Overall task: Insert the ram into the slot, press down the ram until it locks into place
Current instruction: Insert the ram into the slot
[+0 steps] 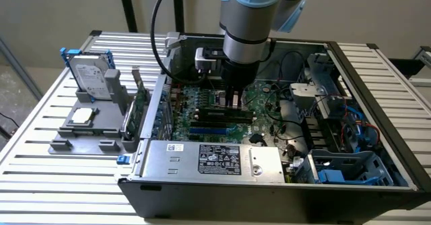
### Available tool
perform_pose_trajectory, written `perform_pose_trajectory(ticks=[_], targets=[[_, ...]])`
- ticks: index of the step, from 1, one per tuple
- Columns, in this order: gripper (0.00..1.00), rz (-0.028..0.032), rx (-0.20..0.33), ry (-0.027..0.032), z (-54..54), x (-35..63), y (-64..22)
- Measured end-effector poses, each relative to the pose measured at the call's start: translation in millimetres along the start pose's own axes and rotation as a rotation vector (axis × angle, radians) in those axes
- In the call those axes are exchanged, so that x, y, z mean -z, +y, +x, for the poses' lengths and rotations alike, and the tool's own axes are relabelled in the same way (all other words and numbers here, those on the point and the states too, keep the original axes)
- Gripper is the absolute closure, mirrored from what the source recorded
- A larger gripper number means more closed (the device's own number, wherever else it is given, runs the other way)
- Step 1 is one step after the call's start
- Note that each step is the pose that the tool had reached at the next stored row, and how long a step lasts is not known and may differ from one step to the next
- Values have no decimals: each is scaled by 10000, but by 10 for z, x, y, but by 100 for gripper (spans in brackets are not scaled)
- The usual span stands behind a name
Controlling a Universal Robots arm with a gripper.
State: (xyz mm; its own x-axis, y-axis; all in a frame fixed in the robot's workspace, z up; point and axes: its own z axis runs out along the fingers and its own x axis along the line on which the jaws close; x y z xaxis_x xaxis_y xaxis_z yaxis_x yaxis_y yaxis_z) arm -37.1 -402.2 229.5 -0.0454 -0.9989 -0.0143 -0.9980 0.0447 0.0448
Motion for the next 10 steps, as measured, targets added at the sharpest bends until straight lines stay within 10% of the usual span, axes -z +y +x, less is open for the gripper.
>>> perform_pose_trajectory(ticks=[10], targets=[[86, 0, 24, -1, 0, -18, -1]])
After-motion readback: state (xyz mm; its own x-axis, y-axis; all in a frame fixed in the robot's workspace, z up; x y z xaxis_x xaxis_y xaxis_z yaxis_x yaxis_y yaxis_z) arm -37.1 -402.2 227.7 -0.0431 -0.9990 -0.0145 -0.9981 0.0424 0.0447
